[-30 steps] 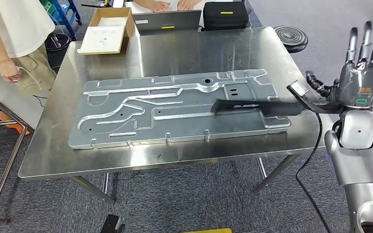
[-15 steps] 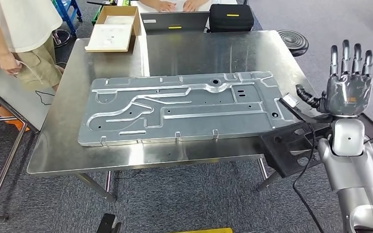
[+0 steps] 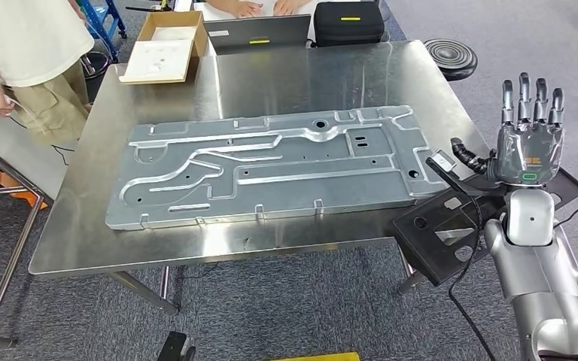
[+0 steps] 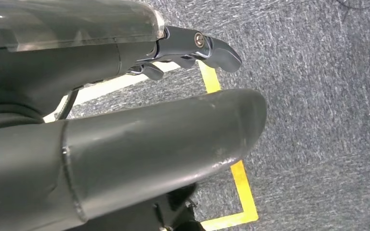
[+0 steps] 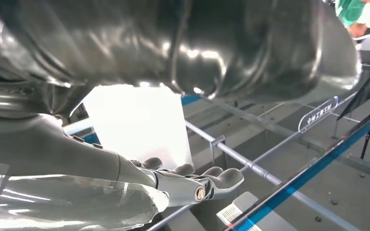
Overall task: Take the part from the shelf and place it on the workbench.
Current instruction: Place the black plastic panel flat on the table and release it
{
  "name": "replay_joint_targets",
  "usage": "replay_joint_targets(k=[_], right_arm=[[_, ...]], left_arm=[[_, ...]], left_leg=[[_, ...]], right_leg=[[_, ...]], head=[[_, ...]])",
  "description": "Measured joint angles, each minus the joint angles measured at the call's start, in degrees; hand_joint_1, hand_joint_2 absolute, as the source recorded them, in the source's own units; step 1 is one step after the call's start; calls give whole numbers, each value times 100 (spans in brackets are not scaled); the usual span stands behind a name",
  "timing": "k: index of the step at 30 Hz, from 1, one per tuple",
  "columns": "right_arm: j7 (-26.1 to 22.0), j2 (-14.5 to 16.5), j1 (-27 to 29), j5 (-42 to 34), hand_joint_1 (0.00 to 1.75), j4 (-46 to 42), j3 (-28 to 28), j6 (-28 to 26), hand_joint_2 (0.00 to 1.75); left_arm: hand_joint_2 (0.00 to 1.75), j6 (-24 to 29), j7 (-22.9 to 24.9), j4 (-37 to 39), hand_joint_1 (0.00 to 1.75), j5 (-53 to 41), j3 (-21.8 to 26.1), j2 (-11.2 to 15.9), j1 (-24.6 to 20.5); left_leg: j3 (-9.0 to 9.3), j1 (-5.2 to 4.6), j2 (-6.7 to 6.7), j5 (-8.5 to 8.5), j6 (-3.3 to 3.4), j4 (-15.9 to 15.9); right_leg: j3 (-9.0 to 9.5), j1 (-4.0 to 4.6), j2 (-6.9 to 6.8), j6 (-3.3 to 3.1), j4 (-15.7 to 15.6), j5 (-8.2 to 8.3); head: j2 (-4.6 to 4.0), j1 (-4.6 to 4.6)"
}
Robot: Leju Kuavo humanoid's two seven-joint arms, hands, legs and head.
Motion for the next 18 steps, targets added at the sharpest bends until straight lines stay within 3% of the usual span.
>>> replay_joint_targets(k=[1,2,4,6,9,11,14,15,16,17,18], right_arm=[[-2,15,7,-1,0,0,-5,0,0],[-5,26,12,-3,0,0,-10,0,0],[-20,43,19,-18,0,-2,-23,0,0],[-70,62,46,-68,0,-15,-53,0,0],[-336,127,169,-276,0,-155,-156,0,0],[-783,236,227,-585,0,-324,-307,0,0],[-1691,601,305,-1172,0,-547,-670,0,0],[-1908,750,361,-1313,0,-622,-767,0,0],[-2048,886,423,-1408,0,-703,-827,0,0],[-2137,1016,479,-1478,0,-791,-858,0,0],[-2183,1133,522,-1528,0,-887,-869,0,0]], left_arm=[[0,0,0,0,0,0,0,0,4],[0,1,0,0,0,-1,0,1,5],[0,2,0,-1,0,-2,0,6,-3],[0,4,0,-1,0,-5,-2,11,-12],[0,3,0,0,0,-9,-4,10,-1],[0,2,0,0,0,-9,-5,5,1],[0,0,0,0,0,-5,-8,2,-1],[0,-1,0,0,0,-3,-9,2,3],[0,-1,0,0,0,-2,-11,2,8],[0,-2,0,0,0,1,-14,2,12],[0,-2,0,0,0,3,-19,0,13]], left_leg=[[-26,1,0,54,5,33],[63,1,0,210,22,-173],[459,-9,-5,597,91,-1000],[729,-35,-5,775,149,-1557],[769,-40,-1,817,203,-1675],[798,-14,8,875,268,-1759],[805,-14,31,899,310,-1791],[803,-18,36,896,312,-1785],[802,-20,37,890,312,-1775],[802,-20,37,881,305,-1759],[802,-19,36,865,293,-1737]], right_leg=[[0,2,2,1,4,-2],[3,5,7,3,8,-5],[15,16,14,13,11,-12],[16,30,19,60,5,-8],[21,31,15,170,-22,7],[-49,31,9,209,146,-131],[-508,28,5,236,1133,-655],[-644,28,4,246,1416,-744],[-691,27,3,250,1511,-725],[-626,25,1,248,1380,-598],[-457,23,-1,240,1048,-400]], head=[[0,0],[0,-1],[1,-1],[1,1],[0,1],[0,4],[0,6],[0,6],[1,6],[1,6],[1,6]])
